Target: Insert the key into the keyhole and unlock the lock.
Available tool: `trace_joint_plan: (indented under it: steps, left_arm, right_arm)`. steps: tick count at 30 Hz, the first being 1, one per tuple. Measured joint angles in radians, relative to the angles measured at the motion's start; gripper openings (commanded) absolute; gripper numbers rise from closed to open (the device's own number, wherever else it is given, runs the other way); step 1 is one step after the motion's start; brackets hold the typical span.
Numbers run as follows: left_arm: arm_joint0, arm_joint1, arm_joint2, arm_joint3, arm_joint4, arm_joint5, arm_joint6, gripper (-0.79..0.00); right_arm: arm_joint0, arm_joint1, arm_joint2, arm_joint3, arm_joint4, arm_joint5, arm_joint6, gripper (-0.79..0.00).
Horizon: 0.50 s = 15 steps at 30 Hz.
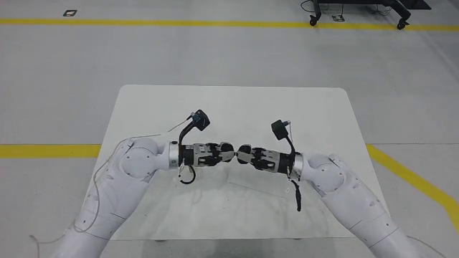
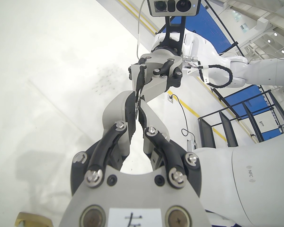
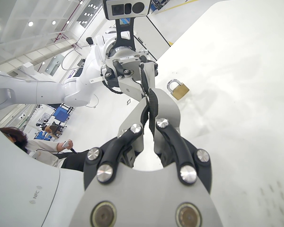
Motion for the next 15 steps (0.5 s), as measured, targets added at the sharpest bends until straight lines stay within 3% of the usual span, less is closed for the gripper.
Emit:
trace_joint_plan:
  steps: [7, 15]
  left_arm:
    - [0.003, 0.005, -0.023, 0.004, 0.0, -0.005, 0.047, 0.0]
    - [0.003, 0.005, -0.023, 0.004, 0.0, -0.005, 0.046, 0.0]
  right_arm:
    - [-0.007, 0.005, 0.032, 0.029, 0.013, -0.033, -0.028, -0.785]
    - [-0.074, 0.028, 0.153, 0.086, 0.042, -0.154, -0.117, -0.785]
